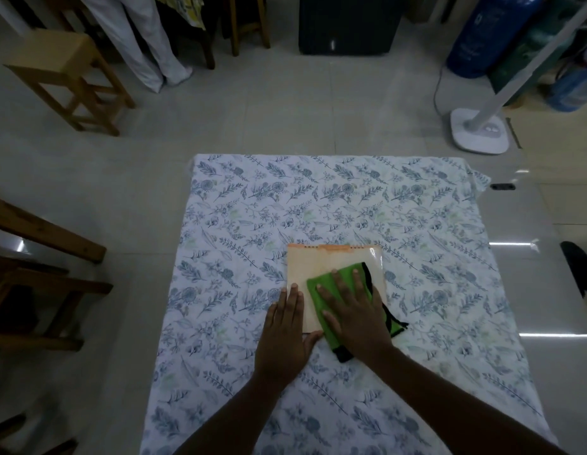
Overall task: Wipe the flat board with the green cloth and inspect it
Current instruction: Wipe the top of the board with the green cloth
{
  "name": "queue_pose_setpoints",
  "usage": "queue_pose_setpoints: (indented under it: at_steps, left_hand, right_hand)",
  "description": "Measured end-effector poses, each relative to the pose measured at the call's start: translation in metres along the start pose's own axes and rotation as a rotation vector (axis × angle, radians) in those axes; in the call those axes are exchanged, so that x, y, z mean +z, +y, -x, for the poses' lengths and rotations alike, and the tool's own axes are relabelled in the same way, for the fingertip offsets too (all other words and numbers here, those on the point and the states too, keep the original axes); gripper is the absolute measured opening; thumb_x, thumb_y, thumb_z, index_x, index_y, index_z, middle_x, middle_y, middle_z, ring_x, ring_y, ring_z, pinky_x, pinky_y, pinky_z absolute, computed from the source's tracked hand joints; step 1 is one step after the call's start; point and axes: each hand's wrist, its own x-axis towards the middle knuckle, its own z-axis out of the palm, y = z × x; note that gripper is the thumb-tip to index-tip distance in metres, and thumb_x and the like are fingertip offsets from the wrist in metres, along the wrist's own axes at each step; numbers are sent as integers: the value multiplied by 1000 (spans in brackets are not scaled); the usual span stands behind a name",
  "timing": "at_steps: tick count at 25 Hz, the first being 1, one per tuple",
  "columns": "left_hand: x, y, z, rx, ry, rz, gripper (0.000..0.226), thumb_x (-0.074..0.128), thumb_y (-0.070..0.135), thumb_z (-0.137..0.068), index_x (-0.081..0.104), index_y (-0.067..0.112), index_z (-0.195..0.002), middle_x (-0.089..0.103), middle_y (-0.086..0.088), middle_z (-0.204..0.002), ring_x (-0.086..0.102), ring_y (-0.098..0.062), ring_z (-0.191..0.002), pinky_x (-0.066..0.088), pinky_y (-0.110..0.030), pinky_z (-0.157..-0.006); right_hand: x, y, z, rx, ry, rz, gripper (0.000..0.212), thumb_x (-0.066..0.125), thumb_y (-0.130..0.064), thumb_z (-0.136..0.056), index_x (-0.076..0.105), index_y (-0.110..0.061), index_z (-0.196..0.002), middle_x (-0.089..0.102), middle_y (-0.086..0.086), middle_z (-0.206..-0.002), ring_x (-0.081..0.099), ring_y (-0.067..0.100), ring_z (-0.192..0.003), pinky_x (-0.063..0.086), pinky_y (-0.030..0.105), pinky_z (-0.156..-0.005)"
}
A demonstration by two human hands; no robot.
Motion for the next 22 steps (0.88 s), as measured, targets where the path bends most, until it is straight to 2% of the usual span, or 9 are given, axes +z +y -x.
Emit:
queue_pose_setpoints:
  at_steps: [2, 6, 11, 14, 16, 17, 19, 22]
  left_hand:
    - [0, 1, 0, 7, 12, 11, 87, 37, 66, -92, 17, 6, -152, 14, -10, -162, 10, -24, -150, 18, -40, -120]
    - [0, -2, 0, 4, 2, 41, 86, 35, 66, -93, 13, 8, -153, 7, -7, -163, 6, -24, -150, 15, -40, -120]
    - [-4, 1, 0, 4, -14, 120, 89, 37, 65, -91, 8, 9, -153, 3, -7, -163, 7, -24, -150, 22, -42, -120]
    - [-14, -6, -2, -63, -9, 150, 99, 46, 71, -81, 19, 7, -151, 17, -8, -162, 27, -23, -144, 31, -41, -113]
    - [-20, -12, -8, -53, -27, 40, 96, 49, 73, -76, 37, 8, -145, 35, -6, -156, 39, -28, -138, 35, -49, -108]
    - [-23, -15, -11, -43, -43, 23, 93, 53, 72, -75, 41, 9, -142, 38, -5, -154, 39, -29, -138, 33, -52, -109]
    - [-30, -24, -19, 5, -113, 9, 94, 60, 68, -74, 36, 12, -145, 31, -2, -158, 32, -28, -142, 28, -49, -112]
    - [-38, -37, -25, 35, -144, -37, 101, 65, 70, -67, 31, 20, -148, 30, 6, -158, 33, -21, -140, 32, -44, -110]
  right_hand:
    - [-3, 6, -22, -19, -25, 21, 57, 32, -58, -94, 26, -41, -148, 22, 2, -160, 12, 37, -147, 26, 63, -106]
    - [-6, 0, -57, 176, -30, -41, 56, 29, -58, -95, 25, -41, -148, 22, 2, -161, 10, 35, -147, 23, 63, -108]
    - [5, -10, -2, 32, -44, 39, 60, 25, -59, -94, 20, -40, -150, 18, 3, -162, 12, 36, -147, 32, 60, -104]
    - [0, -14, -4, 67, -38, 14, 58, 25, -59, -94, 22, -42, -149, 19, 2, -161, 14, 35, -147, 33, 60, -104]
    - [1, -15, -2, 72, -53, -11, 58, 23, -60, -94, 22, -43, -149, 20, 1, -161, 14, 35, -147, 32, 60, -105]
    - [0, -15, -4, 77, -61, -19, 58, 21, -60, -94, 23, -43, -149, 21, 1, -161, 13, 35, -147, 30, 61, -106]
    - [-4, -18, -24, 118, -55, -39, 59, 19, -62, -93, 25, -41, -148, 21, 2, -161, 12, 36, -147, 28, 64, -107]
    - [-14, -28, -67, 216, -87, -79, 61, 17, -61, -93, 16, -40, -150, 12, 3, -163, 3, 37, -148, 21, 64, -108]
